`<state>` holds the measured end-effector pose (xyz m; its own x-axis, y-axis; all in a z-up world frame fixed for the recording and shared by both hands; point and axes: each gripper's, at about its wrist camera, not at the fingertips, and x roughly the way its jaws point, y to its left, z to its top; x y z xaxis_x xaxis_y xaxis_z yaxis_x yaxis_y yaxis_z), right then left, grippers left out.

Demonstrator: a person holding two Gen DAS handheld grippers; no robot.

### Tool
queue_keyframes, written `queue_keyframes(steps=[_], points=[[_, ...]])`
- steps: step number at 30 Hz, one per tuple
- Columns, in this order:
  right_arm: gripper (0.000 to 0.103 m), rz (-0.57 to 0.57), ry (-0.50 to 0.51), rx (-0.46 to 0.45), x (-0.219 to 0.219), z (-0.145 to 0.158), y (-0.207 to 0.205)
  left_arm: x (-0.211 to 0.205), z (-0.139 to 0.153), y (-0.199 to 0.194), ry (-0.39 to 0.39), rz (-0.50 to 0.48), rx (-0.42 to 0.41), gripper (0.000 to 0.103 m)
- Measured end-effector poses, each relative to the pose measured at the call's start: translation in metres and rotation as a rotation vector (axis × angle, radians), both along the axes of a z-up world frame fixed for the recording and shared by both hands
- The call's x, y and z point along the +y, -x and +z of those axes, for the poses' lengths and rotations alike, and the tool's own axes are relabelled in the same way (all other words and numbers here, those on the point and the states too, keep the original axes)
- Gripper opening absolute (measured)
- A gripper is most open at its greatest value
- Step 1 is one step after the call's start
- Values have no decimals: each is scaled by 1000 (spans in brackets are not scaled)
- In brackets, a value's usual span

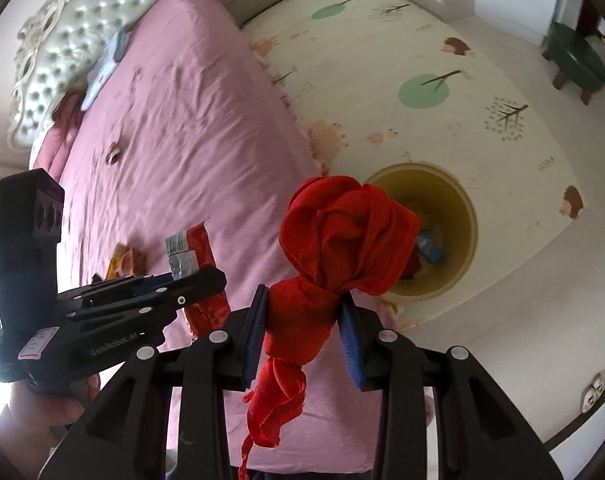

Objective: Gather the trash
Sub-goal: 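Lift the red tube and red scarf and carry them toward the bin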

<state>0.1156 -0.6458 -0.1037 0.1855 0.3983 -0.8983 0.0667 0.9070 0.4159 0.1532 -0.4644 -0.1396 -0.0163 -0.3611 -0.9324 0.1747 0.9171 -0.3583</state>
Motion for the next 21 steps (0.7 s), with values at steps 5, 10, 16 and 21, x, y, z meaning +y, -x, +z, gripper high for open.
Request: queue_keyframes(steps=[5, 10, 16, 21], points=[[34, -74, 2, 15, -33, -10, -3, -32, -13, -14, 0, -55, 20, 26], [34, -133, 7, 40, -61, -23, -9, -59, -28, -28, 0, -99, 45, 26], [34, -179, 9, 53, -84, -35, -17, -84, -41, -44, -7, -138, 58, 26], [37, -200, 24, 47, -96, -36, -25, -93, -46, -57, 4, -140, 70, 28]])
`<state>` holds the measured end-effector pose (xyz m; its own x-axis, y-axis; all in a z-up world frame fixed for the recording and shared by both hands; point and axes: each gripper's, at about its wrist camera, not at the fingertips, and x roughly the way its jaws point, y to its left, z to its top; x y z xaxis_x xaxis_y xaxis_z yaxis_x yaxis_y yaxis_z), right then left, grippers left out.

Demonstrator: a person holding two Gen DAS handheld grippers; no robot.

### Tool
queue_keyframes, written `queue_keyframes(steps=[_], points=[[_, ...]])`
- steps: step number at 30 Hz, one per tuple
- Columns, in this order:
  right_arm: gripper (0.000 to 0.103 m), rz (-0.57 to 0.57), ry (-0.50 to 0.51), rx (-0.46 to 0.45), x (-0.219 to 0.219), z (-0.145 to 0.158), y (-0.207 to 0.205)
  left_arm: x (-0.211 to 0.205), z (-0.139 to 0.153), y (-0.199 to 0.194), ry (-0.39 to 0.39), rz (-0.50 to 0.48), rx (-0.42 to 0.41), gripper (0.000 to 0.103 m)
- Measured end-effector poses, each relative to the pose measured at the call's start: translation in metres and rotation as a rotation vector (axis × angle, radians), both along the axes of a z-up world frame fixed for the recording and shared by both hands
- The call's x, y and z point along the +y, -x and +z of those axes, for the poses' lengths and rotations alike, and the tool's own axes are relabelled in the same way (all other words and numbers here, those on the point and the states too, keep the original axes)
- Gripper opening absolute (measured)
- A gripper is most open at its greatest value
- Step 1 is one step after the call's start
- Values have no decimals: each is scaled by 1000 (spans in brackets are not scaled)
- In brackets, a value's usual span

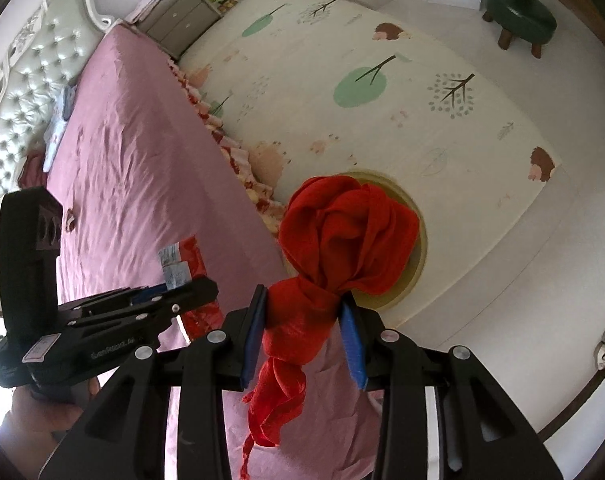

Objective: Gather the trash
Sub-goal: 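Lift the red tube and red scarf and carry them toward the bin, then open both tools over the yellow bin to drop the tube and scarf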

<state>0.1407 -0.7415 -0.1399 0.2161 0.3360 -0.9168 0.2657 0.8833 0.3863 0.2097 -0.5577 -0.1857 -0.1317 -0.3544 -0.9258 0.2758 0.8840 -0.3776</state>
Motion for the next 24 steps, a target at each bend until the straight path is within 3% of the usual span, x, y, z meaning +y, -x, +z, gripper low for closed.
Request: queue_keyframes(steps=[2, 4, 7, 12, 24], points=[[42, -26, 2, -5, -7, 1, -3, -2, -1, -3, 4, 3, 4, 37], [51, -57, 3, -11, -13, 4, -4, 0, 2, -5, -2, 0, -2, 62], [52, -68, 13, -14, -19, 6, -5, -2, 3, -6, -24, -9, -14, 76], [53, -74, 8, -8, -20, 7, -4, 1, 7, -6, -42, -2, -20, 82], [53, -11, -12, -29, 15, 23, -2, 18, 31, 13, -49, -23, -79, 84]])
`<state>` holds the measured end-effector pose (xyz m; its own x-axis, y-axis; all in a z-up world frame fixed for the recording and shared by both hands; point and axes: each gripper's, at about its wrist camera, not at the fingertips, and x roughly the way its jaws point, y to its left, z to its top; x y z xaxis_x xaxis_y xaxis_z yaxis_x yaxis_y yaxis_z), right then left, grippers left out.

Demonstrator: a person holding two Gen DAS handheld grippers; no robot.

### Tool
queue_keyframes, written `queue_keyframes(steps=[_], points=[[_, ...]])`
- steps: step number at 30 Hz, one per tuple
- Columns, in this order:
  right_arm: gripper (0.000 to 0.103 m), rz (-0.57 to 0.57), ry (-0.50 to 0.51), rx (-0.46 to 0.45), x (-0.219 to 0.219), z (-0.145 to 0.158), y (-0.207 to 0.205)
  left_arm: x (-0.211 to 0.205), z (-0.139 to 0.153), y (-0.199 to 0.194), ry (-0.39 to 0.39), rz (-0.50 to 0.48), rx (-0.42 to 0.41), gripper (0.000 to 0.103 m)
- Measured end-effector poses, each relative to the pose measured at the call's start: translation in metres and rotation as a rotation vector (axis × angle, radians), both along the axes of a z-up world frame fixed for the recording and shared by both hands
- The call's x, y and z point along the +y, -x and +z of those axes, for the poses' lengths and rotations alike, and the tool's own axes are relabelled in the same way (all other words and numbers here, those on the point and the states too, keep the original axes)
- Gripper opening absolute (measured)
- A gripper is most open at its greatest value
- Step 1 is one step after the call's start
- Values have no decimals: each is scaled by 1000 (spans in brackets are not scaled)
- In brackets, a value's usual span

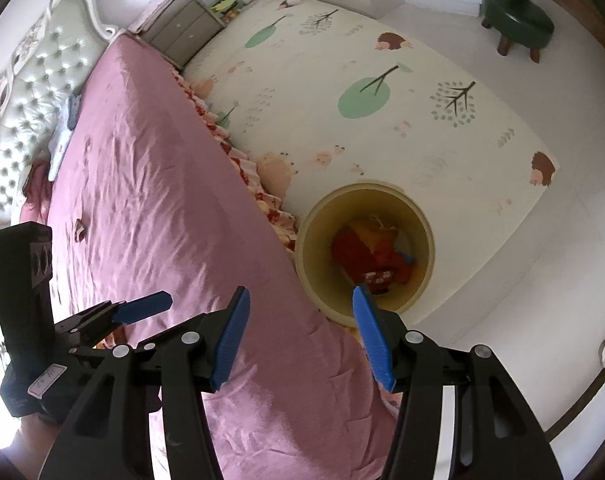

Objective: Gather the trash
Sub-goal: 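Open both tools over the yellow bin to drop the tube and scarf, then move both tools back toward the perfume bottle and socks on the bed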

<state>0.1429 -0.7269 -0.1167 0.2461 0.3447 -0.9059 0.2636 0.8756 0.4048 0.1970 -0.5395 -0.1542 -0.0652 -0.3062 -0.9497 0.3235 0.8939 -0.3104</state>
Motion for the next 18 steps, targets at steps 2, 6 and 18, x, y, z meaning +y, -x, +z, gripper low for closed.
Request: queue_keyframes(steps=[2, 6, 18], points=[[53, 10, 6, -6, 6, 4, 0, 8, 4, 3, 0, 13, -2, 84], [55, 43, 12, -18, 21, 13, 1, 28, 11, 10, 9, 49, -4, 84], [56, 259, 9, -33, 121, 27, 5, 125, 24, 47, -15, 223, -16, 84]])
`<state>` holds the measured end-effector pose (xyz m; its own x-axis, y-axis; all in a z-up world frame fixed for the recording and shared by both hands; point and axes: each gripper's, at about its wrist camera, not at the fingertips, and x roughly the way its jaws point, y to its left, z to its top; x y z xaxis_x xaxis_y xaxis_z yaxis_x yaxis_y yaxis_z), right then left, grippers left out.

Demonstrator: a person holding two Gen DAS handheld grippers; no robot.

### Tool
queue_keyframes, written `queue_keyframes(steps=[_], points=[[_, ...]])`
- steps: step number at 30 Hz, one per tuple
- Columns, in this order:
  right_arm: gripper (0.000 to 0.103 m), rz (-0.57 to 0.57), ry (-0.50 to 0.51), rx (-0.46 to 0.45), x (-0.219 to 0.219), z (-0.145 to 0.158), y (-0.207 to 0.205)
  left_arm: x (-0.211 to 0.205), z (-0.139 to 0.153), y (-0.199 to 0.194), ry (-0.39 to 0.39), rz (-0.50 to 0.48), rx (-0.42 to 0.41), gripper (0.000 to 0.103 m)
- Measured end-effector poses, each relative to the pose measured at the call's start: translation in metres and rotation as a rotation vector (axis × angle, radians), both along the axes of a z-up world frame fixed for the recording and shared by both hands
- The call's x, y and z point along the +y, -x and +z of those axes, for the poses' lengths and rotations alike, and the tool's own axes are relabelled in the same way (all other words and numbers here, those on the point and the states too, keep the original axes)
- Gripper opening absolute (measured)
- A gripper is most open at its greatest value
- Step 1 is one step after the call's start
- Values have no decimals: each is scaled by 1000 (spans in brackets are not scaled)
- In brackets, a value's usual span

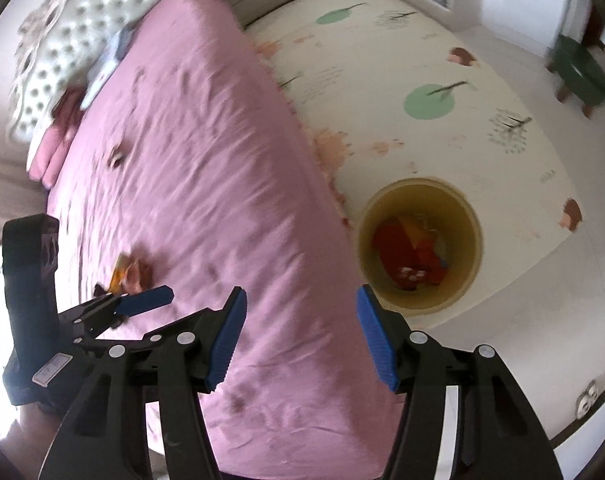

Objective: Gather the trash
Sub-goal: 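Move both tools back toward the perfume bottle and socks on the bed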

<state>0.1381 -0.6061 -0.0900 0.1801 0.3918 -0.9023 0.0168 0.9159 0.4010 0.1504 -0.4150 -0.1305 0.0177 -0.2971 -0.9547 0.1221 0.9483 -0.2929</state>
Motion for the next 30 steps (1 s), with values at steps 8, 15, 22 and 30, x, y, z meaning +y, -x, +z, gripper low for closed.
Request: queue_keyframes(steps=[8, 15, 22, 30], points=[[56, 144, -20, -2, 78, 6, 9, 76, 8, 28, -14, 136, -15, 84], [56, 278, -14, -1, 147, 8, 18, 142, 6, 53, -38, 246, -20, 84], [56, 368, -20, 0, 208, 7, 23, 200, 8, 71, -44, 337, -22, 84], [56, 429, -27, 0, 266, 6, 24, 262, 7, 81, -49, 420, -21, 84]])
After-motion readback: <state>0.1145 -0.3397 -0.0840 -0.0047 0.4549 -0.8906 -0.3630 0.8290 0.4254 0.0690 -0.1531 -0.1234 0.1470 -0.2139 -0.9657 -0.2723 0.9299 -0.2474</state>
